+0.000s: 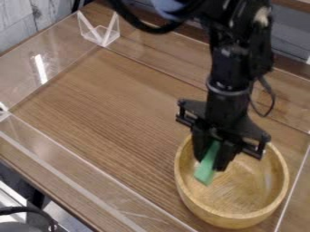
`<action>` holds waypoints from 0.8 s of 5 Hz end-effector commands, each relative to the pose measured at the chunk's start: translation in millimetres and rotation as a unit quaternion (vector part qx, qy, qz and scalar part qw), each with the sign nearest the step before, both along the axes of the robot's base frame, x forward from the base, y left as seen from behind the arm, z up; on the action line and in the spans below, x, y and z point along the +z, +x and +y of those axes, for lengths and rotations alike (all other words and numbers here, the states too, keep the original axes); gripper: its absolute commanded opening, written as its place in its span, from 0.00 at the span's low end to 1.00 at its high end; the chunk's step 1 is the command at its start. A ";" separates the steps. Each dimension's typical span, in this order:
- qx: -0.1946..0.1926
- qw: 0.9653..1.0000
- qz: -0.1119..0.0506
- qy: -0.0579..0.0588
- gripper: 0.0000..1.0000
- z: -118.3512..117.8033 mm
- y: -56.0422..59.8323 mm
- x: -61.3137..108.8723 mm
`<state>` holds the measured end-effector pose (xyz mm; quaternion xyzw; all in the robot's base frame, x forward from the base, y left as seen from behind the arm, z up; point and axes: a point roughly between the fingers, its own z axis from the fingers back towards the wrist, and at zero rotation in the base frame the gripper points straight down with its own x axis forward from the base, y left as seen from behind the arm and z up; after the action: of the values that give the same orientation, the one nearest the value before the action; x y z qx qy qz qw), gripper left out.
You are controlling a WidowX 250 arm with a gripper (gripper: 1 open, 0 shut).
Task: Remove the green block from inside the brown bowl and put it on the table
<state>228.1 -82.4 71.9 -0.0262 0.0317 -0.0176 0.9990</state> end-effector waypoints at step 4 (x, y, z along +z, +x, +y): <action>0.010 0.999 -0.043 -0.004 0.00 54.6 7.4 102.4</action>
<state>231.0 -27.7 158.5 -0.0290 0.0189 -0.0045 0.9994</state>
